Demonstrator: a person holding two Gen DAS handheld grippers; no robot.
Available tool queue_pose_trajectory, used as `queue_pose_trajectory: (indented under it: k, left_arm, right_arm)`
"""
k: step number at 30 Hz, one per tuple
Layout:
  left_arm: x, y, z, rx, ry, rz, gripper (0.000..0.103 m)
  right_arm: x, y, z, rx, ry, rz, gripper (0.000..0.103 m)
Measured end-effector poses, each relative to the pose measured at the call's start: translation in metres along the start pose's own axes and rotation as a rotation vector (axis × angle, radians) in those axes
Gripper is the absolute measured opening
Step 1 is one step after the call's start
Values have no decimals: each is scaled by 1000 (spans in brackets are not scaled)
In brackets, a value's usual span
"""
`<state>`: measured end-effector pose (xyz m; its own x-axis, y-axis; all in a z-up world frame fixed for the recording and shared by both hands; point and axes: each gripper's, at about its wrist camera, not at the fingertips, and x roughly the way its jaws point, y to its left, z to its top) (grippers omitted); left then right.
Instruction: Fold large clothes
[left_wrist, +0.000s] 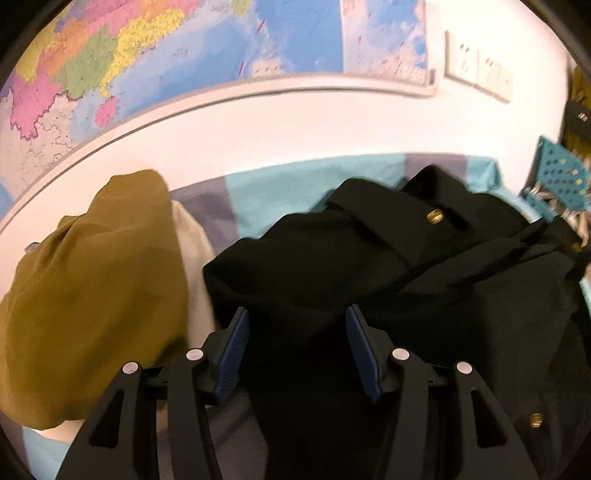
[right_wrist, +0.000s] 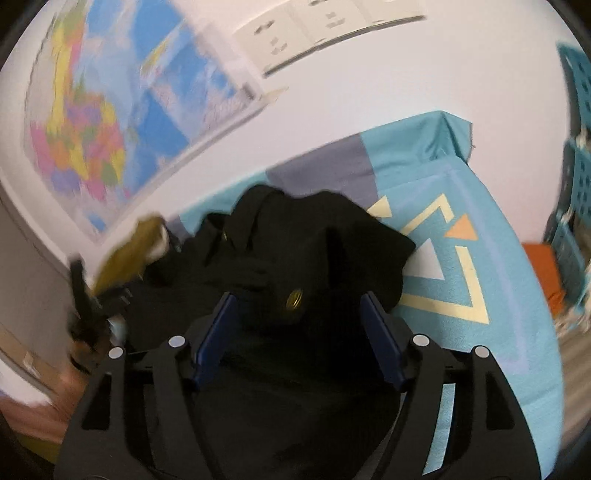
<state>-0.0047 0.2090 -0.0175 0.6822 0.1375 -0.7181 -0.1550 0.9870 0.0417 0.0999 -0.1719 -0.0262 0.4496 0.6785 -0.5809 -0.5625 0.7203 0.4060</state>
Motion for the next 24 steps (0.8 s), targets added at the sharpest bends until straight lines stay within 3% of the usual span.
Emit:
queue_pose_trajectory:
  k: [1,3,6,7,10,12,15,17,20,24]
  left_arm:
    - [-3,-1,-1,0,-7,-11,52]
    - [-10,-5,-3,14,-19,-33,52]
    - [-13,-11,-9,46,-16,-31,54]
    - [-10,-12,-11,61,-8,-9,55]
    - [9,-12,-16,73,49,79,55]
    - [15,-3,-17,28,60,60,58]
    - [11,0,-17,18,57,84,58]
    - [4,0,-17,15,46,96,58]
    - [-16,-3,-17,14,-1,52,58]
    - [-34,-21,-17,65,-41,-80,58]
  right_arm:
    - [5,3,0,-24,17,-27,17]
    - [3,-1,3,-18,-8,-41,15]
    - [-15,-17,9,52,-116,-31,14]
    - [-12,-20,9,63,-113,-33,15]
    - [14,-23,3,42,17,-74,21]
    - [14,-22,0,36,23,-86,25]
    - [-14,-17,1,43,-75,-117,46]
    - [-33,-8,1,18,-135,-140,48]
    - [-45,15,1,-53,-170,-88,50]
    - [-14,54,-4,-191,-83,-18,51]
